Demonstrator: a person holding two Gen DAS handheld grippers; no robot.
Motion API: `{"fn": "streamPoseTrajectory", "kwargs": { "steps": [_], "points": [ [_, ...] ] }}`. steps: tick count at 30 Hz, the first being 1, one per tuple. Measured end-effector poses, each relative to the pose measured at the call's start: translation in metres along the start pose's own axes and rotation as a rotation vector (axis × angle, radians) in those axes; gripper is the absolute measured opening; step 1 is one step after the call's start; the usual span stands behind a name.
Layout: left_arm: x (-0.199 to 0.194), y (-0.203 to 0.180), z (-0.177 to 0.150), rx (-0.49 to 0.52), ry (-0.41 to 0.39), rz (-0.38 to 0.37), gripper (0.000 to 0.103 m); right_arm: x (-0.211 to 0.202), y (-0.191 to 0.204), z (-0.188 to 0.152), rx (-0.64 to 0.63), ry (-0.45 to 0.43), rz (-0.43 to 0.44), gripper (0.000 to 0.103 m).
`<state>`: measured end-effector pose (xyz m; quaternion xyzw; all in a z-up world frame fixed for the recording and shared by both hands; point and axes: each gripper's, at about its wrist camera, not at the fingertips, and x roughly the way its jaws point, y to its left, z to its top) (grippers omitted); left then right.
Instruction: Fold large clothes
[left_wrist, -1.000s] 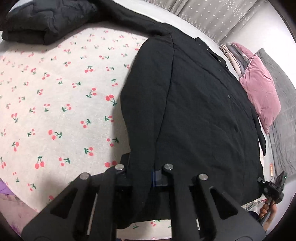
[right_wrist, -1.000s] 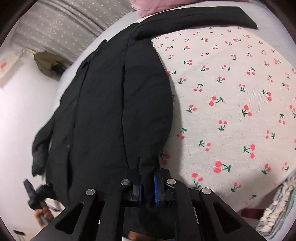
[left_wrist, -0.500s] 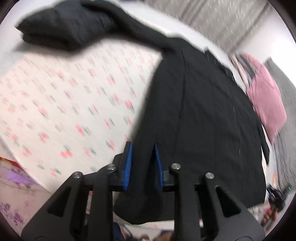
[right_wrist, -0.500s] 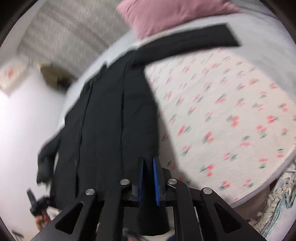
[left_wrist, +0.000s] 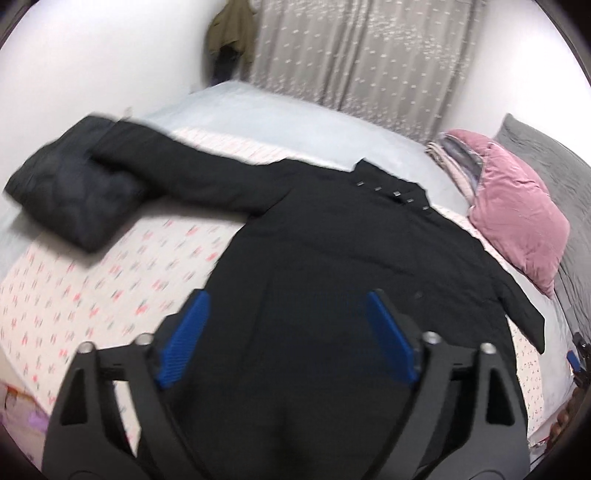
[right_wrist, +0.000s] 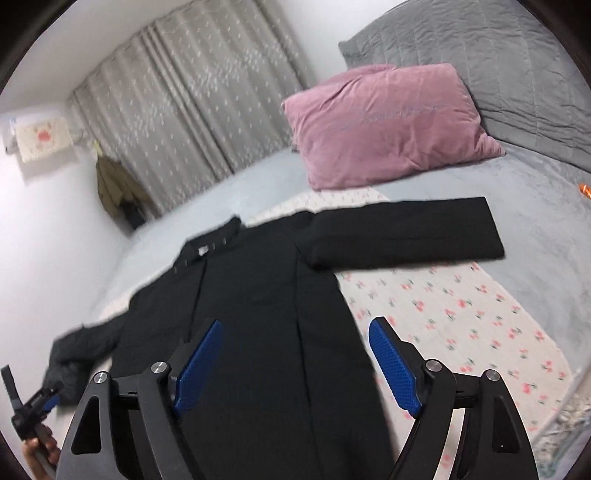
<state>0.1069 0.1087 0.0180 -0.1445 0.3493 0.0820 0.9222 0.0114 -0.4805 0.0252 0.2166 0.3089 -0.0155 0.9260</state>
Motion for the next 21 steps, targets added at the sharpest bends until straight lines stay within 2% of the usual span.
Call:
{"fn": "streamPoseTrajectory", "kwargs": {
  "steps": [2,3,4,6,8,10,13,14,15,17,21],
  "points": [
    [0.012,-0.016,0.012,0.005,0.035,-0.031,0.096,0.009,-0.018,0.001,0.073,-0.057,0.034,0.090],
    [0.021,-0.023,0.020,-0.004,0.064,-0.068,0.097,0.018,-0.029,0.007,0.139,-0.047,0.052,0.090],
    [0.029,-0.028,0.026,-0.016,0.086,-0.100,0.098,0.033,-0.047,0.008,0.245,0.006,0.040,0.090],
    [0.052,-0.036,0.033,-0.043,0.142,-0.139,0.099,0.054,-0.080,0.008,0.403,0.052,0.001,0.090],
    [0.074,-0.041,0.033,-0.042,0.166,-0.124,0.099,0.063,-0.099,0.010,0.431,0.029,-0.058,0.090],
    [0.102,-0.046,0.022,0.014,0.168,-0.060,0.099,0.072,-0.126,0.014,0.490,0.015,-0.081,0.090],
    [0.145,-0.042,0.002,0.061,0.228,0.021,0.099,0.089,-0.188,0.023,0.693,0.009,0.022,0.090],
    [0.155,-0.040,0.001,0.057,0.248,0.027,0.099,0.092,-0.201,0.026,0.734,0.009,0.026,0.090],
    [0.164,-0.035,0.002,0.040,0.260,0.031,0.099,0.099,-0.224,0.031,0.800,0.008,-0.001,0.090],
    [0.170,-0.026,0.003,0.001,0.266,0.038,0.099,0.113,-0.251,0.040,0.855,0.003,-0.062,0.090],
    [0.172,-0.010,0.010,-0.070,0.256,0.028,0.099,0.142,-0.278,0.062,0.856,-0.010,-0.112,0.089]
  ]
}}
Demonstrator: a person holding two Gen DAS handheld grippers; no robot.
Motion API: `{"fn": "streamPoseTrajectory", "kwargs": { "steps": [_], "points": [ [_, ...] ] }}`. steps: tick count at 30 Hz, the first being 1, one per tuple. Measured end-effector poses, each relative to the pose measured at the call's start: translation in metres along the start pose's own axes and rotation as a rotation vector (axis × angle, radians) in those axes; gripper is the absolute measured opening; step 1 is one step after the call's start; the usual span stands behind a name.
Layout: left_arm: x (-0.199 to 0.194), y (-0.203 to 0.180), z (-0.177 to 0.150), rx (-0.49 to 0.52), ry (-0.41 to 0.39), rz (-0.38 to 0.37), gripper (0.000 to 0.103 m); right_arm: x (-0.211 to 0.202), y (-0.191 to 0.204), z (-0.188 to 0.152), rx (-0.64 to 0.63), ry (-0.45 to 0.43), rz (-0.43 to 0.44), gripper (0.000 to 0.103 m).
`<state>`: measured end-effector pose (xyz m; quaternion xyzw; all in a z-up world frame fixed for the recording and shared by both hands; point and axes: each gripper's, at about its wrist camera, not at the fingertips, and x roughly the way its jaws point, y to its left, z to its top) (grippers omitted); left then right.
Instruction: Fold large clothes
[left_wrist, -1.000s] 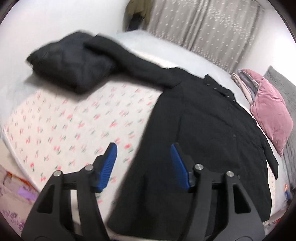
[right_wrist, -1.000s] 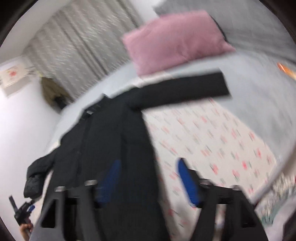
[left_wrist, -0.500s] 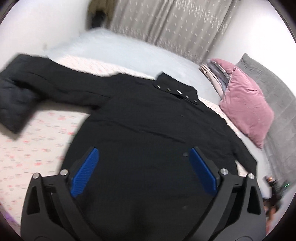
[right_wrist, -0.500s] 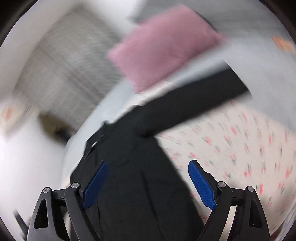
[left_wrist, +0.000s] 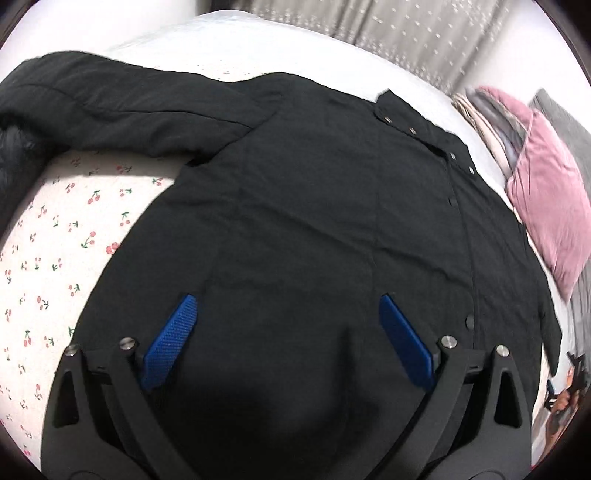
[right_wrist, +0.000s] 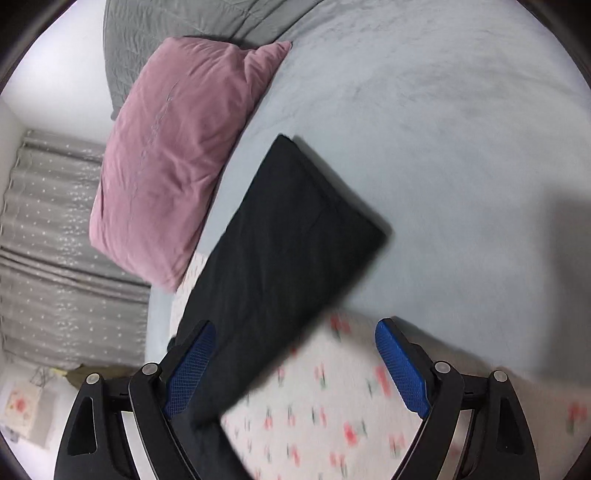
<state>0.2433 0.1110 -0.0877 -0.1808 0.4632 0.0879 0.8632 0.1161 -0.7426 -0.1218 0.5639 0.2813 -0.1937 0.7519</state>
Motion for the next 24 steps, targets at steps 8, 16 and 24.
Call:
{"fn": "streamPoseTrajectory", "kwargs": {
  "steps": [8,16,24],
  "points": [
    [-0.010,0.012,0.010,-0.033,-0.042,-0.004,0.099,0.038,0.033,0.025,-0.126,-0.031,-0.180,0.012],
    [-0.010,0.019,0.015,-0.023,-0.029,-0.025,0.099,0.001,0.130,0.046,-0.439,-0.273,-0.323,0.007],
    [-0.021,0.037,0.021,-0.024,-0.059,0.057,0.099,0.000,0.200,-0.008,-0.622,-0.314,-0.236,0.007]
  ]
}}
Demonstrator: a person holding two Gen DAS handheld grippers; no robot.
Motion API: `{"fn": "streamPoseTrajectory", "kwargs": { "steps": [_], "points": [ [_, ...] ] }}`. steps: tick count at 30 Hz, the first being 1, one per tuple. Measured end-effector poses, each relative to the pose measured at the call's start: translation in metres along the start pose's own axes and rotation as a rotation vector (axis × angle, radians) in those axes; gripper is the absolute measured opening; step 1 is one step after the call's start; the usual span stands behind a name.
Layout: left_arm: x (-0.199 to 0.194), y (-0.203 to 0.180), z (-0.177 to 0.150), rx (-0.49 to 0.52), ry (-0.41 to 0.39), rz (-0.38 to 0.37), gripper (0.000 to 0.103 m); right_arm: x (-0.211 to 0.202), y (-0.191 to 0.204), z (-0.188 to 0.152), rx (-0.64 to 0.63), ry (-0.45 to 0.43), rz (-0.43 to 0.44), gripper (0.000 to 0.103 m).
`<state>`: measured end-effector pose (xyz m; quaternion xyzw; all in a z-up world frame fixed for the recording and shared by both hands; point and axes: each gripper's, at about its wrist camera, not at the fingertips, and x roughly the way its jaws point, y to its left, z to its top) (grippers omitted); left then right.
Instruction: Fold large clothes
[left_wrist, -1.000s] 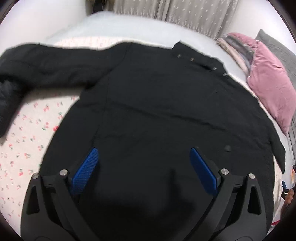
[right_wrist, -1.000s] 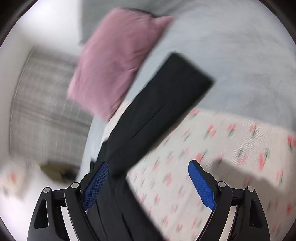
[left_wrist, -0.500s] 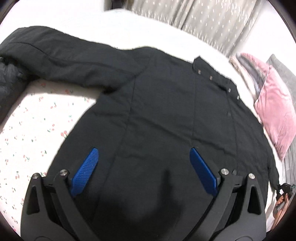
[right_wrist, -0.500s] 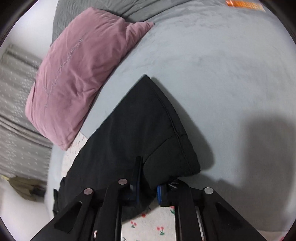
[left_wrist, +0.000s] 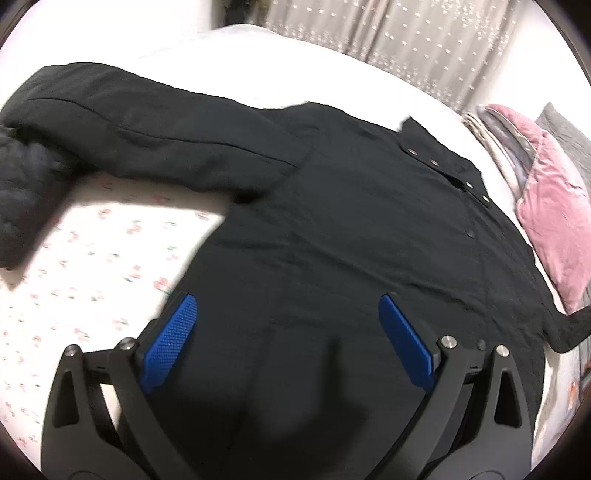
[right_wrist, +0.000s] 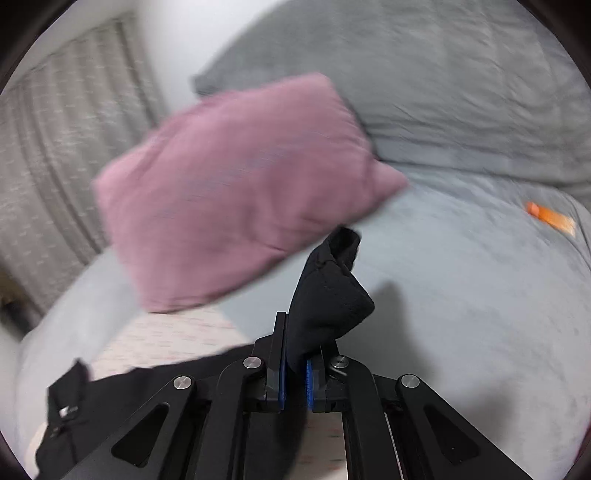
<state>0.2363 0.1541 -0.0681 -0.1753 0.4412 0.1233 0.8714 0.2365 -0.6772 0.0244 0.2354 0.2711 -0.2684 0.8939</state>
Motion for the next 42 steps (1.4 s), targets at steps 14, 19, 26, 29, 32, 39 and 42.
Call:
{"fn": "streamPoseTrajectory", "kwargs": {
  "steps": [14,19,26,29,32,39,42],
  "points": [
    [-0.012,0.059,0.007,-0.184,0.022,-0.052,0.099,-0.115,0.268,-0.062,-0.410,-0.092,0.496,0.007],
    [-0.012,0.071,0.009,-0.229,0.030,-0.079,0.099,-0.100,0.359,-0.142,-0.571,0.003,0.544,0.007],
    [-0.012,0.089,0.012,-0.286,0.042,-0.109,0.099,-0.035,0.411,-0.265,-0.739,0.216,0.495,0.009],
    [-0.011,0.094,0.013,-0.310,0.056,-0.138,0.099,-0.017,0.412,-0.308,-0.783,0.300,0.508,0.011],
    [-0.011,0.095,0.014,-0.319,0.054,-0.142,0.099,-0.012,0.411,-0.337,-0.846,0.320,0.498,0.017],
    [-0.013,0.090,0.014,-0.300,0.047,-0.157,0.099,-0.011,0.413,-0.343,-0.772,0.421,0.577,0.052],
    [-0.014,0.090,0.014,-0.296,0.038,-0.143,0.099,-0.027,0.419,-0.345,-0.822,0.446,0.633,0.059]
  ]
}}
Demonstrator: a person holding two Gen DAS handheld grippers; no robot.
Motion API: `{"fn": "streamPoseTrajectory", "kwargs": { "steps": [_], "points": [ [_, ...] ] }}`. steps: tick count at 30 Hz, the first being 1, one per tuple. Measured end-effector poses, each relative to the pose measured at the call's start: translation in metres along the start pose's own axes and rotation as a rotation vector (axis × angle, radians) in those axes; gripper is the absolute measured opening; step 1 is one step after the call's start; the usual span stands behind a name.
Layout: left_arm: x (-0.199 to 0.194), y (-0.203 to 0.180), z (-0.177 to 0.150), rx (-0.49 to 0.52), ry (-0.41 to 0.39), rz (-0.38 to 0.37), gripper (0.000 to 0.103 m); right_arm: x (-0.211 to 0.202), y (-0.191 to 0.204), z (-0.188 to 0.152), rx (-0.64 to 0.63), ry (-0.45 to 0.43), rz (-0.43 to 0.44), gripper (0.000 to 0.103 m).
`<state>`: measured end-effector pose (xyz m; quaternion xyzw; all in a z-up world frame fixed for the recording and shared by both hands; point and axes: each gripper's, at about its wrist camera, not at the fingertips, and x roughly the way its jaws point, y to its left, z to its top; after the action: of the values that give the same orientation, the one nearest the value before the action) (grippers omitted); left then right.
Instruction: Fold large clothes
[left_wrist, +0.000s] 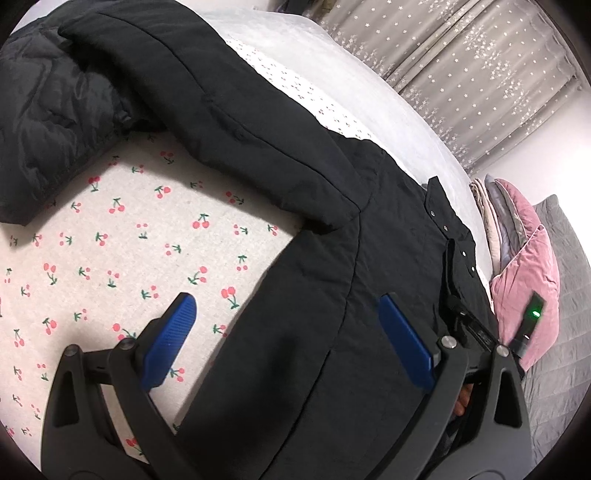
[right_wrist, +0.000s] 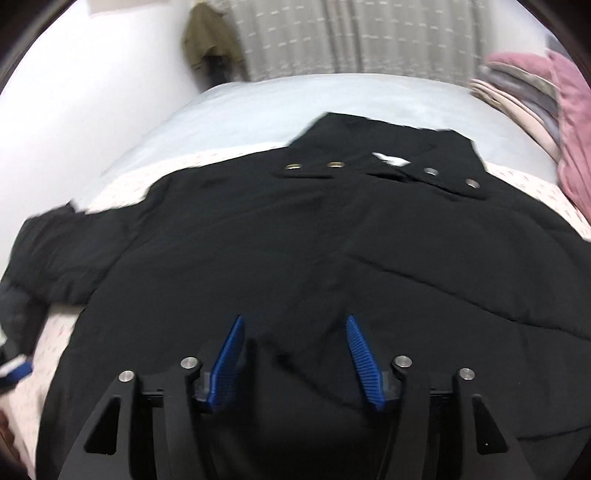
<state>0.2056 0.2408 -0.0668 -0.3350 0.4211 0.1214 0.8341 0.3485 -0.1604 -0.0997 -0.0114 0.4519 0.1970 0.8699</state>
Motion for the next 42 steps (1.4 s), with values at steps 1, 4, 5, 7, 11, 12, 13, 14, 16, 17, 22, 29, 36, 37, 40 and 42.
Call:
{"fn": "streamPoseTrajectory", "kwargs": {
  "steps": [1,4,5,7,11,12,13,14,16,17,22,29,36,37,40,42],
  "points": [
    [-0.001,0.002,0.001,-0.008,-0.004,0.006,0.099,-0.009,0.004,-0.001,-0.021,-0.034,-0.022,0.059],
    [-0.001,0.009,0.003,-0.040,-0.012,0.018,0.099,-0.032,-0.012,-0.001,0.064,-0.123,-0.067,0.059],
    [-0.001,0.010,0.004,-0.049,-0.014,0.020,0.099,-0.034,-0.020,-0.002,0.108,-0.124,-0.057,0.059],
    [-0.001,0.011,0.005,-0.049,-0.015,0.017,0.099,-0.017,-0.043,-0.008,0.207,-0.039,-0.044,0.059],
    [-0.004,0.016,0.011,-0.040,-0.037,0.037,0.099,0.005,-0.039,-0.022,0.147,0.034,-0.072,0.060],
    [-0.005,0.019,0.012,-0.042,-0.047,0.046,0.099,0.003,-0.036,-0.021,0.147,0.049,-0.081,0.060],
    [-0.008,0.022,0.014,-0.044,-0.058,0.055,0.099,-0.003,-0.034,-0.018,0.158,0.072,-0.080,0.060],
    [-0.010,0.025,0.016,-0.046,-0.068,0.065,0.099,-0.010,-0.033,-0.017,0.172,0.080,-0.077,0.059],
    [-0.020,0.033,0.021,-0.060,-0.105,0.083,0.099,-0.043,-0.031,-0.024,0.223,0.052,-0.050,0.060],
    [-0.027,0.037,0.026,-0.071,-0.133,0.094,0.099,-0.065,-0.031,-0.037,0.272,0.045,0.000,0.060],
    [-0.052,0.057,0.049,-0.124,-0.216,0.129,0.099,-0.123,-0.041,-0.106,0.377,0.108,0.191,0.069],
    [-0.063,0.102,0.121,-0.190,-0.301,0.254,0.099,-0.136,-0.082,-0.153,0.439,0.043,0.110,0.071],
    [-0.002,0.111,0.176,-0.120,-0.224,0.346,0.082,-0.145,-0.099,-0.154,0.470,-0.038,0.138,0.071],
    [0.000,0.108,0.177,-0.110,-0.236,0.352,0.063,-0.144,-0.102,-0.156,0.480,-0.032,0.135,0.071],
    [-0.002,0.098,0.182,-0.123,-0.249,0.307,0.022,-0.142,-0.115,-0.160,0.515,-0.032,0.139,0.071],
    [-0.010,0.082,0.185,-0.106,-0.270,0.311,0.012,-0.141,-0.121,-0.162,0.540,-0.030,0.147,0.071]
  ]
}}
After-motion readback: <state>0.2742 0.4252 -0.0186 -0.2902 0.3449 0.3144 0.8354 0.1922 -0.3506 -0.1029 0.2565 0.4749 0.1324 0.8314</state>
